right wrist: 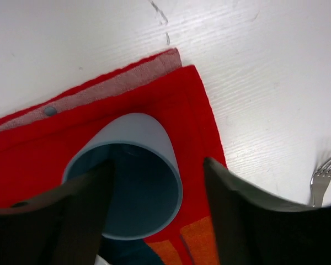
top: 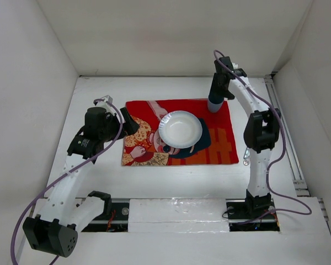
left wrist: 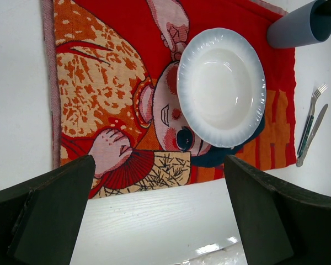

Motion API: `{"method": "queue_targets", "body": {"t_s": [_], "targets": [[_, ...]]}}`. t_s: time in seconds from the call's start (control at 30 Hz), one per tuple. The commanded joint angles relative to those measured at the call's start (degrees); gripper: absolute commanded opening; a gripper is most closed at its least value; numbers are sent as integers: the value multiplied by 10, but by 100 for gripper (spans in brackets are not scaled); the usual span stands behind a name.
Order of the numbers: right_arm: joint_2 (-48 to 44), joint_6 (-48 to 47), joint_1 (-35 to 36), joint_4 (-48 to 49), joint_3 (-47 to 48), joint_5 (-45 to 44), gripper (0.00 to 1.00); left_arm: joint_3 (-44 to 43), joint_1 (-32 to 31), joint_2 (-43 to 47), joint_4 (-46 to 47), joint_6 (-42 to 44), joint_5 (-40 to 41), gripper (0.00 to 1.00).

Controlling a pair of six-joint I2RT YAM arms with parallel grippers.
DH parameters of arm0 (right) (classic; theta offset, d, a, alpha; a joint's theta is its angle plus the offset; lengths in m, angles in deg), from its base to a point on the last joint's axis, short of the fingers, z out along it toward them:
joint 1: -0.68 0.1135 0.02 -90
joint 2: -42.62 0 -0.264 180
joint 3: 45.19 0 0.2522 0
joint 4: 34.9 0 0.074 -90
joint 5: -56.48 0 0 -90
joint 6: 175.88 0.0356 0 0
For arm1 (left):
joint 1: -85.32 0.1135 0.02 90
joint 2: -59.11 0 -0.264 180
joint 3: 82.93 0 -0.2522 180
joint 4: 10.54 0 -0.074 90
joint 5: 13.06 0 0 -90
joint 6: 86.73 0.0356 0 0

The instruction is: Set the dinner table for one person

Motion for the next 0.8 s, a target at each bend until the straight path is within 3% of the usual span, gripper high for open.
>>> {"method": "queue_targets", "body": {"t_s": [0.0,0.07,0.1,0.13,0.3,0.43,0.57,0.67,0.77], "targets": [[-43,2,-4,0,65,-18,75,7,2,14,20,9,-2,100],[-68,2,-4,5,65,-34,76,7,2,25,20,9,6,100],[-98,2,-4,14,57,-39,91,7,2,25,20,9,17,100],[-117,2,-4,20,48,-51,100,7,2,25,15,3,24,100],[-249,2,-15,66,-65,-61,100,0,2,44,-3,-8,74,100],[-408,17,-27,99,-253,-53,100,-32,2,44,-34,-1,107,100],[-568,99,-54,117,-426,-60,100,-42,2,50,-48,-8,218,100],[-690,109,-108,143,-547,-13,100,-41,2,57,-43,-7,201,100],[-741,96,-162,144,-605,20,100,-35,2,62,-36,-7,196,100]]}}
